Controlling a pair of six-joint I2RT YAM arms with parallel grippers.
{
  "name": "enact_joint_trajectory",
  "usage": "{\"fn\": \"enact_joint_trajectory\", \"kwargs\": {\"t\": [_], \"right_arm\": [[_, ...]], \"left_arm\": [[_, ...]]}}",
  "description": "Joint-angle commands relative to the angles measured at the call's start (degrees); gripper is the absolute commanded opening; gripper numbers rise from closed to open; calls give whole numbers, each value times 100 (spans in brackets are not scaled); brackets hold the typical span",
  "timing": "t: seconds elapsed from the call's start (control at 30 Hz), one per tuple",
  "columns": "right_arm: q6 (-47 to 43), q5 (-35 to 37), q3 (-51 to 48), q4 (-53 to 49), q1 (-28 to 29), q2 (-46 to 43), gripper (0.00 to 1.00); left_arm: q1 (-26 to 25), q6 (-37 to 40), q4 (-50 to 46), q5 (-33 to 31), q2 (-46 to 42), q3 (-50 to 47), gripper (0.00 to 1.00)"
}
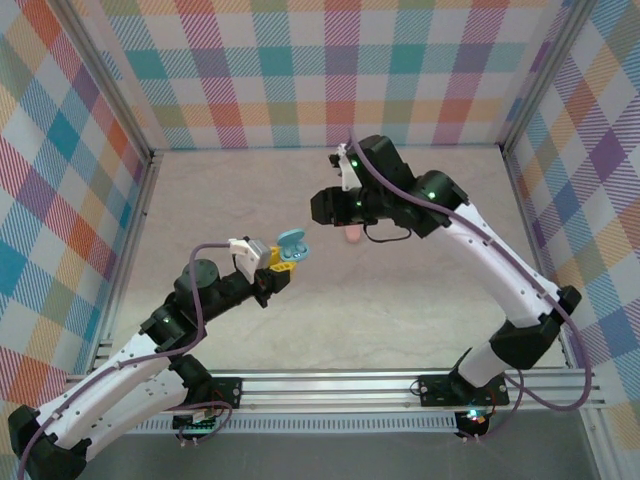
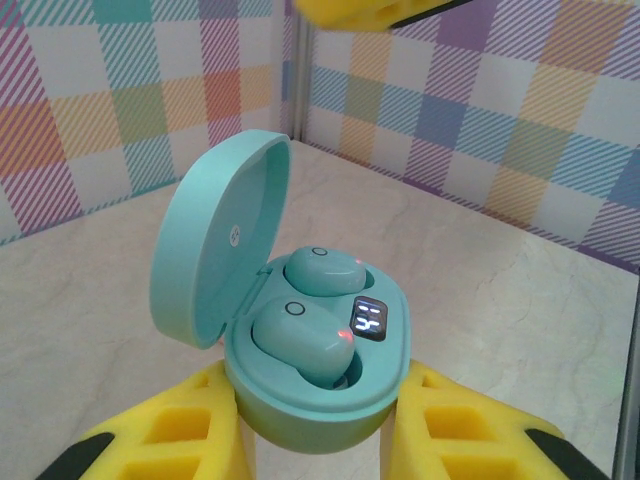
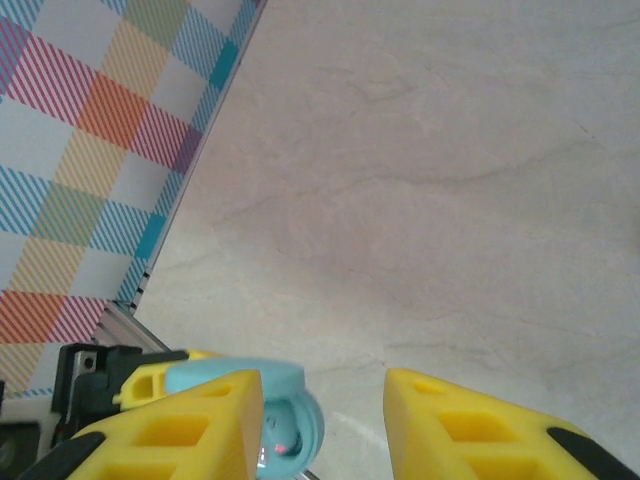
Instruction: Insert the wireless bluetooth earbuds into the charging case
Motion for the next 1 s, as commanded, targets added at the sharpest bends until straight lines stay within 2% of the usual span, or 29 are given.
{"fn": "enact_joint_trajectory", "kwargs": {"t": [0.0, 0.2, 0.67, 0.83, 0.97], "right_arm": [[-370, -587, 278, -56, -29, 365, 38], [-261, -1481, 165, -4, -21, 697, 37], [158, -1796, -1224, 448, 68, -214, 37], [480, -1538, -1747, 830, -100, -756, 47], [1323, -2315, -2664, 2120, -570, -1272, 56]], "left_arm": [[-76, 43, -11, 230, -79, 294, 18], [-74, 113, -204, 263, -45, 459, 18], [-75, 113, -109, -130, -34, 468, 18], [-73, 31, -95, -186, -67, 451, 18], [-68, -192, 28, -257, -126, 399, 18]]}}
